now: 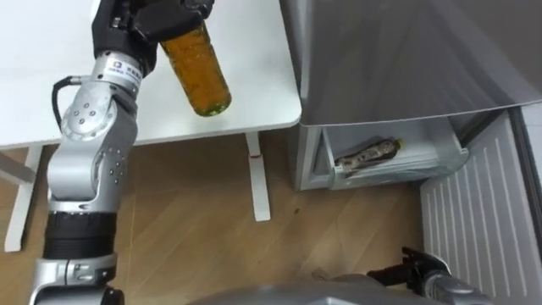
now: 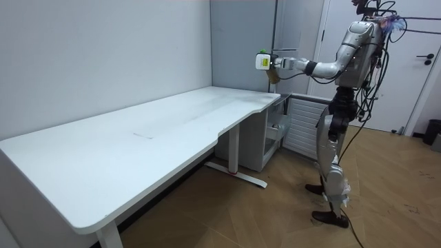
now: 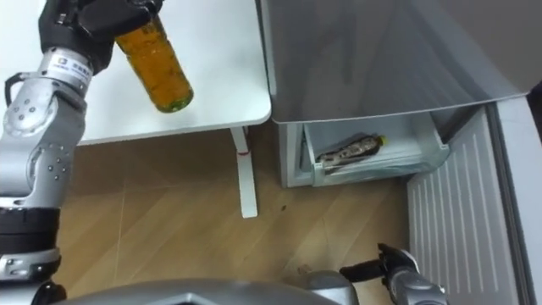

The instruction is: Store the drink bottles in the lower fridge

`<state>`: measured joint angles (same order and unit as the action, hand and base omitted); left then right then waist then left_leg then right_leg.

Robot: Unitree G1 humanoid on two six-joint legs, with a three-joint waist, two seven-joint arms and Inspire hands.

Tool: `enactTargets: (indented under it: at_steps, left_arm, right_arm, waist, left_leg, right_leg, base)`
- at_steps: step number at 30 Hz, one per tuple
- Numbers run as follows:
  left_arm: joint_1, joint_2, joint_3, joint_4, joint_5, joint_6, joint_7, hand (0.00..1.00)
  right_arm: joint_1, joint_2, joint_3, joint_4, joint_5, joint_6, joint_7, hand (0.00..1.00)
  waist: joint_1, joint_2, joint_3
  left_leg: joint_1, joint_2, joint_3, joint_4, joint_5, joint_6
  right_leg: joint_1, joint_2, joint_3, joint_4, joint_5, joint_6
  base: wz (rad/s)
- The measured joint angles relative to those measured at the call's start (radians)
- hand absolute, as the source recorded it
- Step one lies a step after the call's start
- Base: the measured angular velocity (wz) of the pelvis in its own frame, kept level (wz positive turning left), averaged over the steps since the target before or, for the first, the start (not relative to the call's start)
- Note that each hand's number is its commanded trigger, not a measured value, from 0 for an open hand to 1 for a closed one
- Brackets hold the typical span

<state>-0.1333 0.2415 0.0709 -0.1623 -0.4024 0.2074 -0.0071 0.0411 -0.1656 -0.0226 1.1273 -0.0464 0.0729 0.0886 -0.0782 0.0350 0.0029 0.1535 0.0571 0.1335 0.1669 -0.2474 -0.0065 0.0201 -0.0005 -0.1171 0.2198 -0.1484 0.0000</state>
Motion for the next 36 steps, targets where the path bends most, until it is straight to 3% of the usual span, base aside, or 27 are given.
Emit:
enactTargets:
  at_steps: [9,13,19,24,31,36]
  left_arm:
    - [0.047,-0.039,-0.01,-0.058,0.005,-0.028,-0.004,1.0]
    - [0.048,-0.041,-0.035,-0.061,0.025,-0.028,-0.011,1.0]
    - [0.069,-0.068,-0.039,-0.061,0.023,-0.05,-0.047,1.0]
    - [0.15,-0.078,-0.043,-0.061,0.022,-0.093,-0.083,1.0]
    - [0.241,-0.076,-0.085,-0.061,0.024,-0.093,-0.115,1.0]
    - [0.292,-0.066,-0.117,-0.058,0.024,-0.094,-0.123,1.0]
  right_arm:
    - [-0.002,0.007,0.056,-0.041,0.008,-0.029,0.037,0.0]
    - [-0.005,0.02,0.081,-0.113,-0.002,-0.03,0.057,0.0]
    - [-0.001,0.025,0.13,-0.204,-0.002,-0.043,0.111,0.0]
    - [0.008,0.027,0.157,-0.287,-0.002,-0.051,0.185,0.0]
    - [0.016,0.033,0.207,-0.4,-0.007,-0.05,0.284,0.0]
    - [0.05,0.042,0.247,-0.552,-0.056,-0.049,0.37,0.0]
  waist:
    - [0.059,-0.008,-0.0006]
    - [0.065,-0.009,-0.0008]
    - [0.085,-0.011,-0.0025]
    - [0.091,-0.013,-0.0029]
    - [0.102,-0.044,-0.0006]
    - [0.112,-0.059,0.0087]
  left_leg:
    - [-0.008,-0.002,-0.03,0.007,0.002,-0.003]
    - [-0.021,-0.004,-0.042,0.019,0.002,-0.003]
    - [-0.04,-0.006,-0.053,0.032,0.002,-0.003]
    - [-0.038,-0.008,-0.057,0.033,0.002,-0.003]
    - [-0.039,-0.01,-0.072,0.036,0.002,-0.003]
    - [-0.039,-0.016,-0.08,0.036,0.002,-0.002]
  right_leg:
    - [0.004,-0.007,-0.026,0.001,0.0,0.001]
    - [0.004,-0.013,-0.049,0.0,0.0,0.001]
    - [-0.001,-0.016,-0.057,0.0,-0.001,0.001]
    - [-0.002,-0.018,-0.064,0.001,-0.001,0.001]
    - [0.002,-0.024,-0.077,0.006,-0.001,0.001]
    - [0.011,-0.029,-0.082,0.005,-0.003,0.004]
  base:
    - [0.08]
    - [0.15]
    - [0.06]
    - [0.02]
    - [0.05]
    - [0.05]
